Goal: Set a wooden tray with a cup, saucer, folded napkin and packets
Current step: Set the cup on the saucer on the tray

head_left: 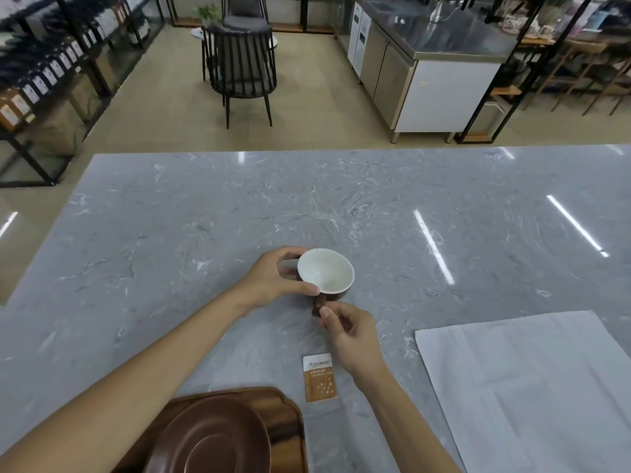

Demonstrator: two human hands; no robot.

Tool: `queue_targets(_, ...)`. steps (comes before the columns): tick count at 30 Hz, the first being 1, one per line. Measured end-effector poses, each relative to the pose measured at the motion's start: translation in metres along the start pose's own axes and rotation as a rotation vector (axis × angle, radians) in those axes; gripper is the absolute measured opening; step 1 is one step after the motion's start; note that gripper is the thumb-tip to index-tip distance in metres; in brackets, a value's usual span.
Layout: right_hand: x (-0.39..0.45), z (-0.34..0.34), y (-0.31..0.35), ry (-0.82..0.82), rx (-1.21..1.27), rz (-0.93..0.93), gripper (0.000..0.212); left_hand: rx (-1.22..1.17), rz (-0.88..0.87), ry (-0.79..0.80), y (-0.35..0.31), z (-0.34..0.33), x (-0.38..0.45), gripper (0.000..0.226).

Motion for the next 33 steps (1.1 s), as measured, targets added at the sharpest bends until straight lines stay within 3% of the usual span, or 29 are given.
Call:
queue_targets(8, -0.025, 0.000, 0.017, 0.124, -0.039, 0.007, 0.019, -0.059, 0.028, -0.110, -0.002, 0.023, -0.046, 0.076)
queue_targets(13, -0.045, -0.002, 0.032, 0.210, -0.038, 0.053, 0.018, -0.064, 0.000, -0.179, -0.003, 0.038, -0.081, 0.095)
queue_targets(18, -0.078, -0.002, 0.044, 0.299, -0.075, 0.128, 0.033, -0.036, -0.058, -0.230, -0.008, 0.055, -0.123, 0.089)
queue_targets(24, -0.116, -0.003, 0.056, 0.381, -0.079, 0.198, 0.029, -0.036, -0.074, -0.300, -0.008, 0.072, -0.177, 0.095)
queue_targets(28, -0.143, -0.006, 0.055, 0.451, -0.061, 0.175, 0.028, -0.049, -0.092, -0.316, 0.000, 0.080, -0.210, 0.079)
queue_targets(33, -0.174, -0.009, 0.047, 0.477, -0.102, 0.205, 0.027, -0.060, -0.079, -0.301, 0.016, 0.087, -0.242, 0.081)
Point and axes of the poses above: each hand's wrist, its own x-axis towards the middle knuckle, its own z-axis out of the back of the hand, y = z × x, the point moved 3 cm from there along x, towards the middle knuckle, and after that the axes turned 15 degrees about -y, right-handed, at the moved point
